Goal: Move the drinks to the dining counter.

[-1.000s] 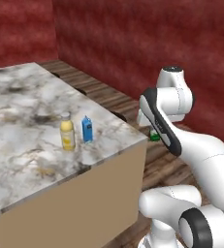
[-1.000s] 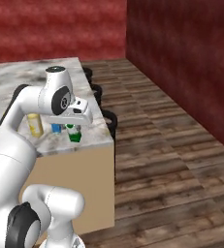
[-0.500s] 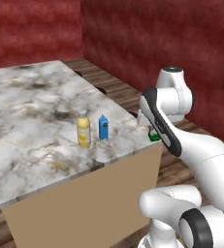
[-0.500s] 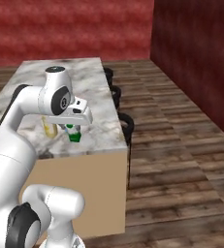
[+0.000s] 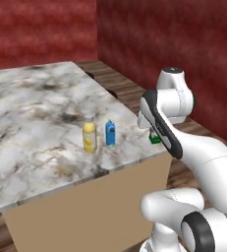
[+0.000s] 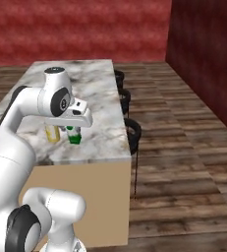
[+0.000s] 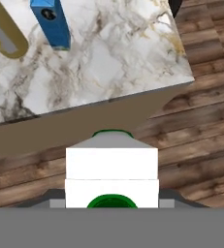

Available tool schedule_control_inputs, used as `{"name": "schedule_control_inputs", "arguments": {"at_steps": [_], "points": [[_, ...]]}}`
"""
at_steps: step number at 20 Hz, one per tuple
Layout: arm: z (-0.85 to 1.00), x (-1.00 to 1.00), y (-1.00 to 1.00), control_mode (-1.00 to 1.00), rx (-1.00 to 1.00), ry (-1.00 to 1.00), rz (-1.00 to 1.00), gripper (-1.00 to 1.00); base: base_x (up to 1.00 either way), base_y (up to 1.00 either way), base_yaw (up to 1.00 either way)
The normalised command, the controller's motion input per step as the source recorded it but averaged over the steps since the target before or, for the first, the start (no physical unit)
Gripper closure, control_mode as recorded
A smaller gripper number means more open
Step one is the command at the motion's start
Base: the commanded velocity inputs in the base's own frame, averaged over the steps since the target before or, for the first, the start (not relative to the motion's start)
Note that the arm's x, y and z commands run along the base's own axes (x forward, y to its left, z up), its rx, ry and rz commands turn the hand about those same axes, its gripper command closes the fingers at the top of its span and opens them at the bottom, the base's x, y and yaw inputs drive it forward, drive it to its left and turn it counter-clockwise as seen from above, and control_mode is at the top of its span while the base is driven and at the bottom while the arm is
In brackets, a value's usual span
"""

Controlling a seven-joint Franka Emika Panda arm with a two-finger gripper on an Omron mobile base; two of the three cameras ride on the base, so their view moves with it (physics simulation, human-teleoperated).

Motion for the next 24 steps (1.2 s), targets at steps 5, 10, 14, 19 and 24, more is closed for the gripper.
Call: {"name": "schedule_control_inputs", "arguments": {"at_steps": [5, 10, 14, 19, 24], "points": [[0.0, 0.0, 0.0, 1.0, 0.0, 0.0, 0.0, 1.0, 0.16, -0.41, 0.13], [0.0, 0.0, 0.0, 1.0, 0.0, 0.0, 0.0, 1.0, 0.25, -0.25, 0.13], [0.0, 0.0, 0.0, 1.0, 0.0, 0.0, 0.0, 1.0, 0.34, -0.05, 0.13], [0.0, 0.0, 0.0, 1.0, 0.0, 0.0, 0.0, 1.0, 0.4, -0.11, 0.14], [0.0, 0.0, 0.0, 1.0, 0.0, 0.0, 0.0, 1.0, 0.32, -0.29, 0.13]]}}
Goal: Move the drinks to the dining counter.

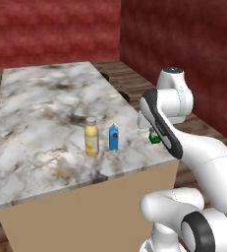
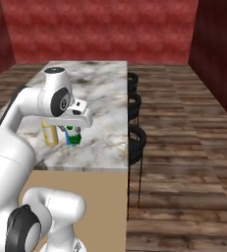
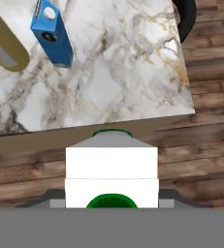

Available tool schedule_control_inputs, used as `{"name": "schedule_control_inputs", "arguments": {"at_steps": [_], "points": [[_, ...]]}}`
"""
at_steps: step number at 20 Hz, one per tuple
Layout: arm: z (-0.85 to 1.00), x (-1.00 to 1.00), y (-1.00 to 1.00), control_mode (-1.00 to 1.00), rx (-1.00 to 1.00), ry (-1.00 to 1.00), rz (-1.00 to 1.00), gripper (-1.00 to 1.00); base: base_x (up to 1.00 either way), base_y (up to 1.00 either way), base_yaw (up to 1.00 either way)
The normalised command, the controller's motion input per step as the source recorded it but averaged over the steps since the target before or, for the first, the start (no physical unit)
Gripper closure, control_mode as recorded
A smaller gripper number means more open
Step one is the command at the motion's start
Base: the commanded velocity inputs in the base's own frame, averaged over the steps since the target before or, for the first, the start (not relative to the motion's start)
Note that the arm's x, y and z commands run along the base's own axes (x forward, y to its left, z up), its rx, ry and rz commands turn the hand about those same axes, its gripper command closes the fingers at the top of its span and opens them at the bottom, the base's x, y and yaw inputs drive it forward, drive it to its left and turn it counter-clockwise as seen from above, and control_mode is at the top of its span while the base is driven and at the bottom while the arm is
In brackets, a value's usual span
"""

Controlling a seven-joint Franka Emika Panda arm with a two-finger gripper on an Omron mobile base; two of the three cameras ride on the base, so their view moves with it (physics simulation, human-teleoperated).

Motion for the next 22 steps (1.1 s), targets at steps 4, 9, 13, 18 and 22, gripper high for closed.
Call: {"name": "schedule_control_inputs", "arguments": {"at_steps": [4, 9, 13, 18, 22], "points": [[0.0, 0.0, 0.0, 1.0, 0.0, 0.0, 0.0, 1.0, 0.24, -0.33, 0.12], [0.0, 0.0, 0.0, 1.0, 0.0, 0.0, 0.0, 1.0, 0.3, -0.3, 0.12], [0.0, 0.0, 0.0, 1.0, 0.0, 0.0, 0.0, 1.0, 0.4, -0.26, 0.11], [0.0, 0.0, 0.0, 1.0, 0.0, 0.0, 0.0, 1.0, 0.41, -0.25, 0.1], [0.0, 0.0, 0.0, 1.0, 0.0, 0.0, 0.0, 1.0, 0.38, -0.22, 0.09]]}}
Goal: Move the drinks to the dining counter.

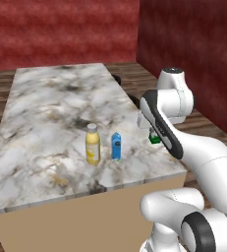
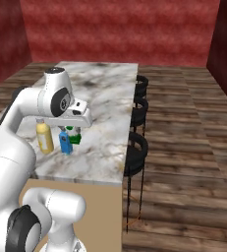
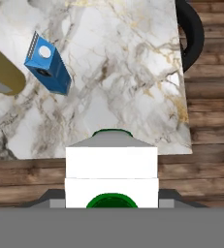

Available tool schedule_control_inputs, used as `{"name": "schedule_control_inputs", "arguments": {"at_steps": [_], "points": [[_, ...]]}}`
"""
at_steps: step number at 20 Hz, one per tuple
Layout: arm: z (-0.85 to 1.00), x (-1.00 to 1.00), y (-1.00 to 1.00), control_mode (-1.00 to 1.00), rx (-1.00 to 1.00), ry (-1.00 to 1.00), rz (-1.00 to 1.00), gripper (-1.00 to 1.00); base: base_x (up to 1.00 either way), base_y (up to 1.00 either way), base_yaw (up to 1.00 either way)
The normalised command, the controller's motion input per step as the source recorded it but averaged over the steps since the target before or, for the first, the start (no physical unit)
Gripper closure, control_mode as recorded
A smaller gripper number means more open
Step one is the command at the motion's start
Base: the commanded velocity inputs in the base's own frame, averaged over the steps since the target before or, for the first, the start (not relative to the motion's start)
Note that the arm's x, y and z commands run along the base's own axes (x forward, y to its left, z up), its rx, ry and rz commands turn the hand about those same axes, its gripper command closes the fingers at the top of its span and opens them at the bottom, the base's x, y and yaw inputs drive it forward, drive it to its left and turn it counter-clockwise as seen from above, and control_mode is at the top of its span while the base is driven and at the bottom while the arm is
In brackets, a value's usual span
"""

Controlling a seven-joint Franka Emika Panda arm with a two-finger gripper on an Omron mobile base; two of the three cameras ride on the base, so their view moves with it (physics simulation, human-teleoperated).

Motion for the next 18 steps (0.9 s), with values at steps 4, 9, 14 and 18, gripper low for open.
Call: {"name": "schedule_control_inputs", "arguments": {"at_steps": [4, 9, 14, 18], "points": [[0.0, 0.0, 0.0, 1.0, 0.0, 0.0, 0.0, 1.0, 0.31, -0.19, 0.09], [0.0, 0.0, 0.0, 1.0, 0.0, 0.0, 0.0, 1.0, 0.28, -0.05, 0.07], [0.0, 0.0, 0.0, 1.0, 0.0, 0.0, 0.0, 1.0, 0.23, 0.0, 0.02], [0.0, 0.0, 0.0, 1.0, 0.0, 0.0, 0.0, 1.0, 0.17, 0.0, 0.0]]}}
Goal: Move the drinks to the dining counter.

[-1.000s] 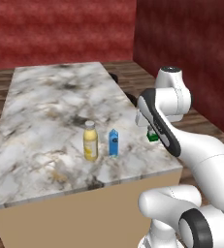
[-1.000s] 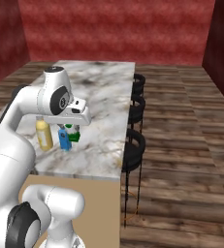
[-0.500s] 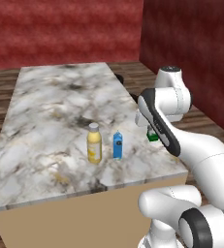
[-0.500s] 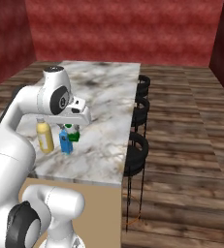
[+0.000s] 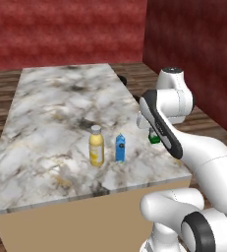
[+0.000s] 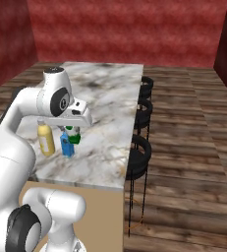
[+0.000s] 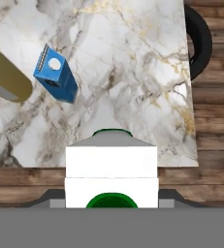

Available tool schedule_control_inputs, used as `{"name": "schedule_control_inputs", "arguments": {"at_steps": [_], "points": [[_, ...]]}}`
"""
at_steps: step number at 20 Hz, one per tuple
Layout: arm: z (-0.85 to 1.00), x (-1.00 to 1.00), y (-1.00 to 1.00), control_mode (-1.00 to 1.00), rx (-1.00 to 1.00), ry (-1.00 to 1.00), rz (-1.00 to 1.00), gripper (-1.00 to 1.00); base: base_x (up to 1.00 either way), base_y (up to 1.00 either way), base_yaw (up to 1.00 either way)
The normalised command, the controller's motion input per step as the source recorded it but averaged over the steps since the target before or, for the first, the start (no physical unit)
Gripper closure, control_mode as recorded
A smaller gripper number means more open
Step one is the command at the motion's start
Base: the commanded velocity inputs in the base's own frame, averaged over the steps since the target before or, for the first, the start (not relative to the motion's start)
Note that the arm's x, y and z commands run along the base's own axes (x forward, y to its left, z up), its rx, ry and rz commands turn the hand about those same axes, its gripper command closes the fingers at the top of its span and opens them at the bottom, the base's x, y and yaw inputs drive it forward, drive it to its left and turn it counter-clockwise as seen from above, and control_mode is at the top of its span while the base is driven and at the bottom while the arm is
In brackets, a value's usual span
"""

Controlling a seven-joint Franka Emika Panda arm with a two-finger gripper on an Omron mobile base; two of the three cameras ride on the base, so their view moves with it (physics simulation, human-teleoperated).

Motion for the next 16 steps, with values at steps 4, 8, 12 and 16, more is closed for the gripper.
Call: {"name": "schedule_control_inputs", "arguments": {"at_steps": [4, 8, 12, 16], "points": [[0.0, 0.0, 0.0, 1.0, 0.0, 0.0, 0.0, 1.0, 0.17, 0.0, 0.0], [0.0, 0.18, -0.01, -1.0, 0.0, 0.03, 0.0, 1.0, 0.0, 0.0, 0.0], [-0.01, 0.27, 0.0, -1.0, 0.0, 0.05, 0.0, 1.0, 0.0, 0.0, 0.0], [-0.03, 0.21, 0.0, -1.0, 0.0, 0.06, 0.0, 1.0, 0.0, 0.0, 0.0]]}}
